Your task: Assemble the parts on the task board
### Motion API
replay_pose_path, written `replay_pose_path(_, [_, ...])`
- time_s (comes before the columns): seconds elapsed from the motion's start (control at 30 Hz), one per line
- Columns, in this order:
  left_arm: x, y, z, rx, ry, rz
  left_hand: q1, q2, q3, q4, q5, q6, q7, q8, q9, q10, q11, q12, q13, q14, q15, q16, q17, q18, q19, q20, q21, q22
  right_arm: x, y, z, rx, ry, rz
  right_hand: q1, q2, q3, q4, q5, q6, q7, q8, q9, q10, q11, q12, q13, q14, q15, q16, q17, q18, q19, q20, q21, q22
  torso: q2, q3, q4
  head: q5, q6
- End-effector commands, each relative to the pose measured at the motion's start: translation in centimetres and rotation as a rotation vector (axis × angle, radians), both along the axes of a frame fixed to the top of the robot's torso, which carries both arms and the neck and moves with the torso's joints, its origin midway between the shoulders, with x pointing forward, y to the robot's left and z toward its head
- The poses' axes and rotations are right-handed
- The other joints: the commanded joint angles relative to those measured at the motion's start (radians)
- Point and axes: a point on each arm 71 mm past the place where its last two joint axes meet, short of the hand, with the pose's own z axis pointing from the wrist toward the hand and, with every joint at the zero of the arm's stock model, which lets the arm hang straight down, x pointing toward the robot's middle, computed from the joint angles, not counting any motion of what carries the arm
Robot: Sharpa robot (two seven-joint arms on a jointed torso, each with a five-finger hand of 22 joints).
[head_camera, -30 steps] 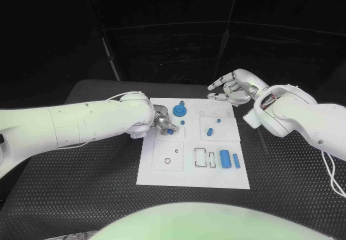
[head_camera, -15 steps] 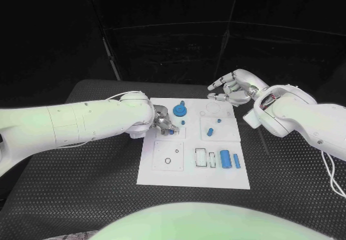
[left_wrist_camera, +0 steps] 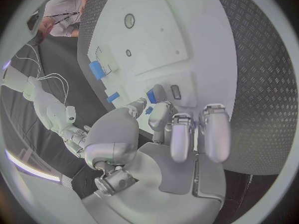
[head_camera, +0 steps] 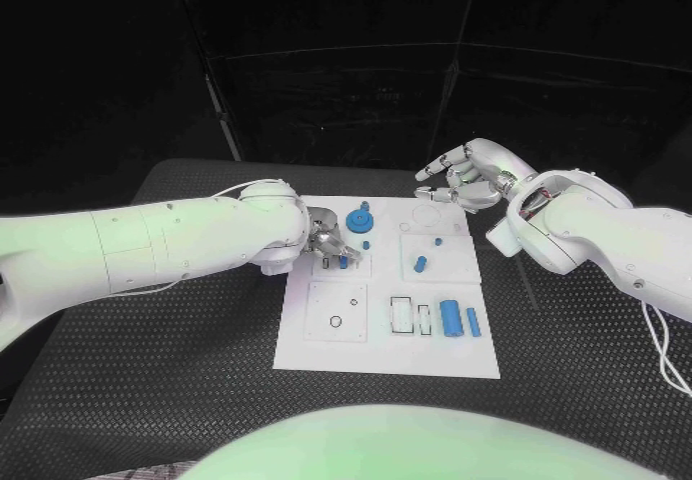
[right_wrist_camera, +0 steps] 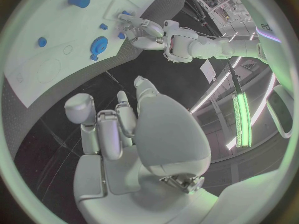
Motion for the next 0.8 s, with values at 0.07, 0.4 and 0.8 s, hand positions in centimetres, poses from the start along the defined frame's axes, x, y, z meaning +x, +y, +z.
replay_pose_path(0.07, [0.3,-0.1,0.9,-0.028,-0.026,0.021,-0.002,-0.01,-0.026,0.004,-0.002,0.004,-0.001,-0.008,0.001,0.0,-0.001,-0.004,-0.009,0.107,-0.007,0.003,0.263,-0.005,0.008,-0.009,-0.003,0.045,0.0,0.1,0.1,0.004,-0.003,0.01,-0.011,0.003,-0.005,0.002,0.003,0.006,-0.003,0.005,-0.002,0.0,-0.006,-0.002,-0.001,0.062,-0.007,-0.007,0.07,0.005,-0.006,-0.001,-0.005,-0.001,0.0,-0.0002,0.0008,-0.001,0.0])
replay_pose_path(0.4, [1.3,0.6,4.5,-0.078,-0.045,0.033,0.059,-0.022,-0.097,-0.005,-0.001,-0.066,0.024,-0.05,-0.011,-0.054,0.019,-0.059,-0.085,0.107,0.004,0.003,0.263,0.01,-0.025,-0.001,-0.053,-0.023,0.1,-0.1,0.0,0.002,-0.003,0.004,-0.012,0.004,-0.005,0.003,0.005,0.006,-0.004,0.005,-0.002,0.0,-0.007,-0.002,-0.002,0.062,-0.007,-0.007,0.068,0.006,-0.006,-0.002,-0.006,-0.003,-0.001,0.0,-0.0002,-0.002,0.0])
replay_pose_path(0.8, [4.2,3.2,8.4,-0.081,-0.067,0.084,0.26,-0.006,-0.112,-0.092,-0.001,-0.173,0.096,-0.202,-0.125,-0.191,0.081,-0.21,-0.281,0.107,0.056,0.003,0.263,0.032,-0.081,0.044,-0.147,-0.134,0.2,-0.2,-0.1,0.002,-0.001,0.0,-0.012,0.004,-0.005,0.003,0.005,0.006,-0.004,0.005,-0.002,0.0,-0.007,-0.002,-0.002,0.062,-0.007,-0.007,0.068,0.006,-0.006,-0.002,-0.006,-0.003,-0.001,0.0009,-0.001,-0.001,0.0])
